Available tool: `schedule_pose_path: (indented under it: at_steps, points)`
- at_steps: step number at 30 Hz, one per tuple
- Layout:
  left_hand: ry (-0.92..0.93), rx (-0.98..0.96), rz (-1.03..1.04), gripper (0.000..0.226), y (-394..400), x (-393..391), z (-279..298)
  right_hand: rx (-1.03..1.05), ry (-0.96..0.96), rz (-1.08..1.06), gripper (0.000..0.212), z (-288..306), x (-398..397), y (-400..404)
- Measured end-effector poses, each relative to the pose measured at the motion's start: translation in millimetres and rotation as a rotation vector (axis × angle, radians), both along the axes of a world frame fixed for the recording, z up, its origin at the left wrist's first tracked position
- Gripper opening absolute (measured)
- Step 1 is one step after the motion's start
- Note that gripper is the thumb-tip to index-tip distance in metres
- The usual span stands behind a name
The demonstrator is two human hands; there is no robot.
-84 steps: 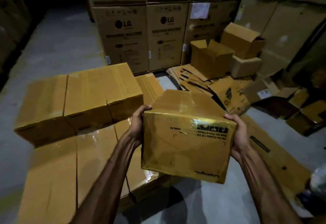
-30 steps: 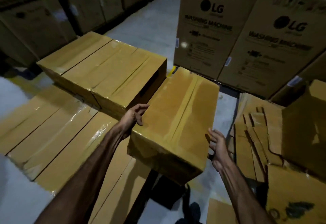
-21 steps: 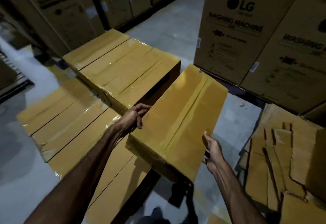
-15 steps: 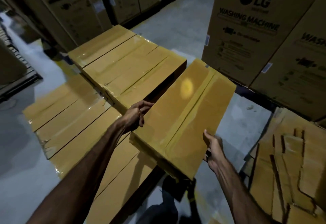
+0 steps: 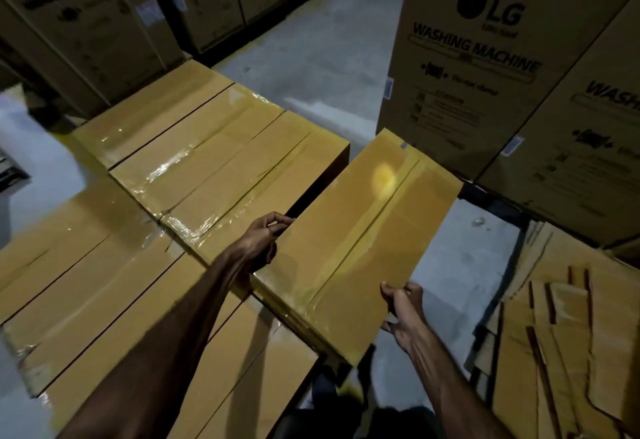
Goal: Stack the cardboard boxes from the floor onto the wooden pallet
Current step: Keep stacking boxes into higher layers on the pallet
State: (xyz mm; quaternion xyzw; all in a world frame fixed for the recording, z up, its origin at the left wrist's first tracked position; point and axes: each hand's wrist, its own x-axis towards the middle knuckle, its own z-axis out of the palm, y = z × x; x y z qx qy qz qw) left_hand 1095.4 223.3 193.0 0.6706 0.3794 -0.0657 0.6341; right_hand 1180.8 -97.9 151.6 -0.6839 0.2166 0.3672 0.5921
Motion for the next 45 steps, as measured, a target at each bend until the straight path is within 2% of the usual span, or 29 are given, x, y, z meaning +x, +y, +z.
schedule_pose_path:
  at_steps: [3, 5, 9, 13, 16, 19, 21, 25, 27, 29, 42, 43, 45]
  points:
    - [0.037, 0.036, 0.056, 0.024, 1, 9, -7, -0.015, 0.028, -0.019, 0.012, 6, 4, 13]
    - [0.073, 0.064, 0.104, 0.027, 0, 12, -12, -0.022, 0.051, -0.003, 0.015, -3, 10, 18]
    - [0.084, 0.065, 0.252, 0.047, -7, 7, -28, -0.036, 0.161, 0.021, 0.04, -16, 21, 28]
    - [0.121, 0.266, 0.327, 0.031, -13, 11, -38, -0.031, 0.162, 0.055, 0.04, -28, 19, 37]
    - [0.253, 0.45, 0.28, 0.02, -22, 19, -35, -0.028, 0.158, 0.034, 0.023, -35, 18, 41]
    - [0.344, 0.507, 0.159, 0.036, -34, 25, -39, -0.005, 0.153, 0.056, 0.001, -35, 16, 42]
    - [0.382, 0.518, 0.073, 0.049, -40, 24, -45, -0.026, 0.155, 0.076, 0.007, -38, 17, 40]
    - [0.406, 0.517, 0.029, 0.06, -42, 20, -48, -0.081, 0.139, 0.039, 0.005, -49, 17, 43]
    - [0.399, 0.526, 0.017, 0.062, -42, 22, -46, -0.13, 0.134, 0.054, 0.027, -54, 16, 45]
    - [0.391, 0.543, 0.014, 0.067, -43, 24, -43, -0.169, 0.127, 0.066, 0.037, -57, 15, 46]
    - [0.402, 0.644, -0.039, 0.071, -43, 30, -57, -0.187, 0.136, 0.059, 0.045, -77, 14, 51]
    - [0.406, 0.643, -0.048, 0.071, -43, 30, -57, -0.198, 0.125, 0.063, 0.046, -85, 14, 50]
    - [0.418, 0.649, -0.067, 0.072, -43, 32, -59, -0.24, 0.096, 0.083, 0.055, -138, 18, 42]
